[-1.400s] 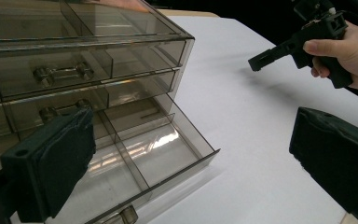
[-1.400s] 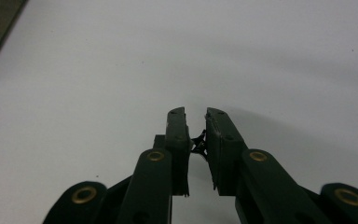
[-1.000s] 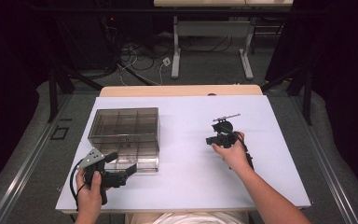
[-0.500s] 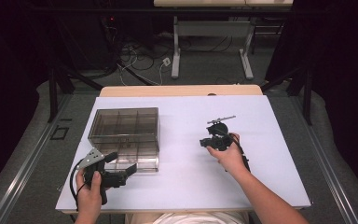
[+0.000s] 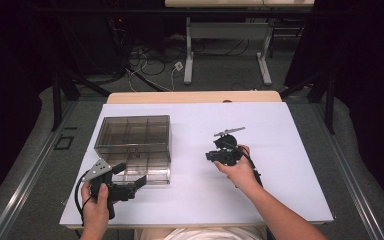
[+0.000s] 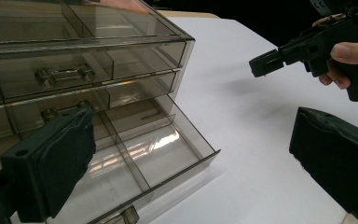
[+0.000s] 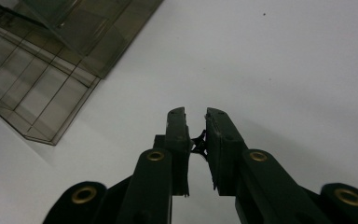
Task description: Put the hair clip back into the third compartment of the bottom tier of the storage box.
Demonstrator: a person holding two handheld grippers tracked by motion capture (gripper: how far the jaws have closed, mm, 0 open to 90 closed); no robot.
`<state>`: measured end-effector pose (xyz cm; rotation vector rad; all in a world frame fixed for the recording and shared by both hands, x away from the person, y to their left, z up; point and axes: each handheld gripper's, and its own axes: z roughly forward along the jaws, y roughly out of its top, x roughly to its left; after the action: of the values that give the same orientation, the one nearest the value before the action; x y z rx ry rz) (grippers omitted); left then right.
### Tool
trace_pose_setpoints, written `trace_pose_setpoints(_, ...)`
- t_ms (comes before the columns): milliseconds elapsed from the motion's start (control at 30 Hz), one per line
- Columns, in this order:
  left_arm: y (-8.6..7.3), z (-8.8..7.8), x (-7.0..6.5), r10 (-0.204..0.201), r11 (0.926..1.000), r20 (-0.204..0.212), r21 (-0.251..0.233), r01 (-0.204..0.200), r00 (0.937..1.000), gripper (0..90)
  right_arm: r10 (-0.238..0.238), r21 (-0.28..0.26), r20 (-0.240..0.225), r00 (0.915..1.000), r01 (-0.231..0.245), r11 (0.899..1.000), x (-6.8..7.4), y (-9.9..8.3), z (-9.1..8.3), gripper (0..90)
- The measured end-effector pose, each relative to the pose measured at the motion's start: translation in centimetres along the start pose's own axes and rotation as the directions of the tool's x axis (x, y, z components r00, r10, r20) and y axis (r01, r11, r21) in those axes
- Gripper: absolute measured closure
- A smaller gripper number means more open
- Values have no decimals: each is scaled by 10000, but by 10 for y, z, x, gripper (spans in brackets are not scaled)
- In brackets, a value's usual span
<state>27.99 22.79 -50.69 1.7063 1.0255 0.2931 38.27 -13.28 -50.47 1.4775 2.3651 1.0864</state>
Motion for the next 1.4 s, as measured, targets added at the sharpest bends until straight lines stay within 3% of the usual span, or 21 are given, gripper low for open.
trace_pose_setpoints(333, 0, 0, 0, 6, 10000, 14, 0, -6, 10000, 6, -573, -133, -483, 9972, 567, 9983, 21, -3, 2, 798)
trace_pose_setpoints(367, 0, 0, 0, 6, 10000, 5, -2, -6, 10000, 6, -661, 97, -463, 9967, 666, 9977, 23, -2, 1, 798)
trace_pose_setpoints(700, 0, 0, 0, 4, 10000, 28, -9, -4, 10000, 6, -956, -163, -911, 9912, 945, 9954, 41, -5, 4, 798)
trace_pose_setpoints(733, 0, 0, 0, 3, 10000, 21, -13, -3, 10000, 6, -1014, -379, -1038, 9894, 979, 9945, 42, -6, 6, 798)
trace_pose_setpoints(1400, 0, 0, 0, 21, 10000, 57, 12, -21, 10000, 7, -1735, -612, -1643, 9710, 1655, 9843, 65, -10, 12, 798)
